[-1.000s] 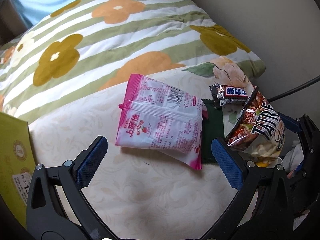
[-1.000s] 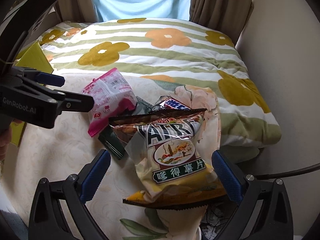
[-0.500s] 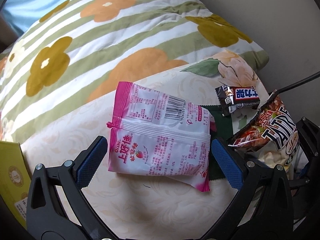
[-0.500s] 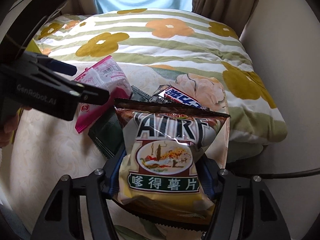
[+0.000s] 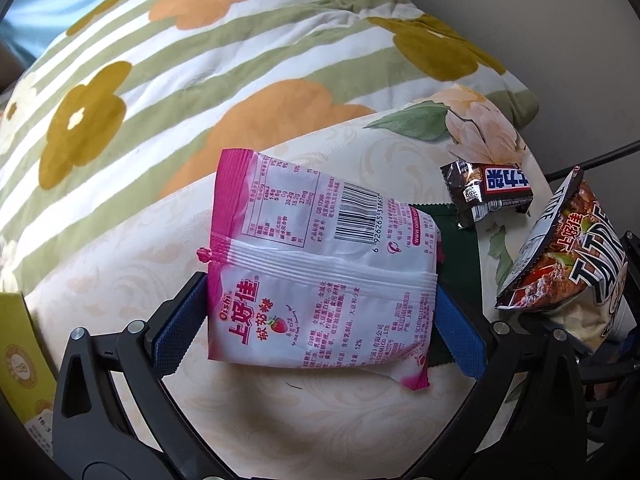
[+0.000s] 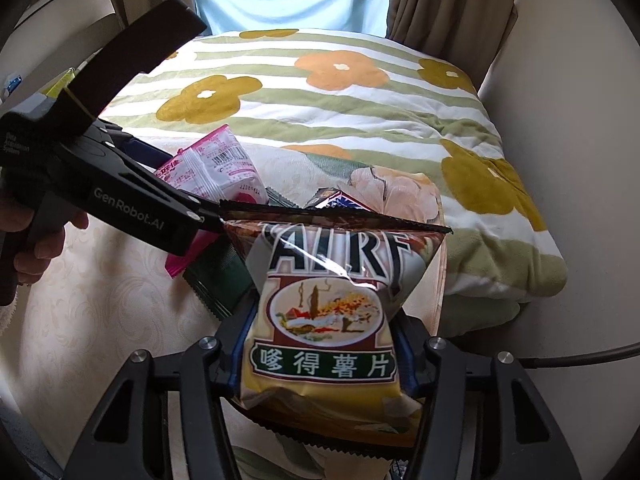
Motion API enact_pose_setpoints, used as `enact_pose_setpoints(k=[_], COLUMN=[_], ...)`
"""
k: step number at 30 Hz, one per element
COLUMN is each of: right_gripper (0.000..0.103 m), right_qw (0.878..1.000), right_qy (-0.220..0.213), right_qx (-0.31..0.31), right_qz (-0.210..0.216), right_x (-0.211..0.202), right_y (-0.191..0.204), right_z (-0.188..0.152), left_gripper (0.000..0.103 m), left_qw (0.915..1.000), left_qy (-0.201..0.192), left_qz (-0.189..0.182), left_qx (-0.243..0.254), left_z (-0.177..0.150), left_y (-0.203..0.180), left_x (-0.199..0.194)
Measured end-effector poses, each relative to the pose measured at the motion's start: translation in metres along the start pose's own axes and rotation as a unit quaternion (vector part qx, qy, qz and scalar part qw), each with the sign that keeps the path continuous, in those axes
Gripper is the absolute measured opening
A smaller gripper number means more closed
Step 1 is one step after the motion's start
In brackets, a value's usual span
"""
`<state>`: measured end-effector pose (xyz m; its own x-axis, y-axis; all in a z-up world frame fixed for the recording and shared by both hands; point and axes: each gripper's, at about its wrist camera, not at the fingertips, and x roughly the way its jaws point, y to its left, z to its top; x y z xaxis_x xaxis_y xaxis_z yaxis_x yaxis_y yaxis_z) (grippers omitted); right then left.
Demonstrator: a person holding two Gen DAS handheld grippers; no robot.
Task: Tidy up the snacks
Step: 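Grasp the pink candy bag with the left tool while the right tool grasps the chip bag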
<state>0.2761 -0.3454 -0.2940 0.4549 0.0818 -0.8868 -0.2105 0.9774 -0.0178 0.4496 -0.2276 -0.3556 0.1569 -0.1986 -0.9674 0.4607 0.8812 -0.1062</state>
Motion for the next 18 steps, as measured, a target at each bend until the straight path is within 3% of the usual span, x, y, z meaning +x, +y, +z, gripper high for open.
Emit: enact_pose_setpoints(k=[4,6,7,10,12,18], right_gripper=[0.053,0.053,0.053,0.053,0.053,0.053], right_qw=[1.000,1.000,1.000,1.000,1.000,1.000], right_qy=[0.000,-0.002,-0.001,-0.004,-0.007,-0.020], right_qx=[0.003,0.003,0.004,0.008,0.013,0.020], right_qz=[0.001,0.001,0.001,0.004,0.005,0.003], right_x=[0.001,0.000,0.000,0.000,-0.002,-0.016], right_y=[0.000,0.001,0.001,0.000,0.000,-0.001], right_z=[0.001,0.002,0.002,0.002,0.002,0.000], left_gripper=[0.099,0.084,0.081,0.069,0.053,0.049], left_qw=[0.9999,0.9996,0.9995,0.9998,0.9999,0.9997], left_qy=[-0.012,-0.018,-0.017,-0.012,-0.016,-0.022], left_qz=[0.002,0.017,0.021,0.009,-0.004,-0.001], left_qx=[0.006,0.014,0.019,0.012,0.005,-0.010], left_z=[-0.003,-0.005,-0.005,-0.004,-0.004,-0.012], left_y=[0.000,-0.002,-0.003,0.000,0.000,0.001], left_x=[-0.002,-0.005,-0.006,-0.010,-0.015,-0.027])
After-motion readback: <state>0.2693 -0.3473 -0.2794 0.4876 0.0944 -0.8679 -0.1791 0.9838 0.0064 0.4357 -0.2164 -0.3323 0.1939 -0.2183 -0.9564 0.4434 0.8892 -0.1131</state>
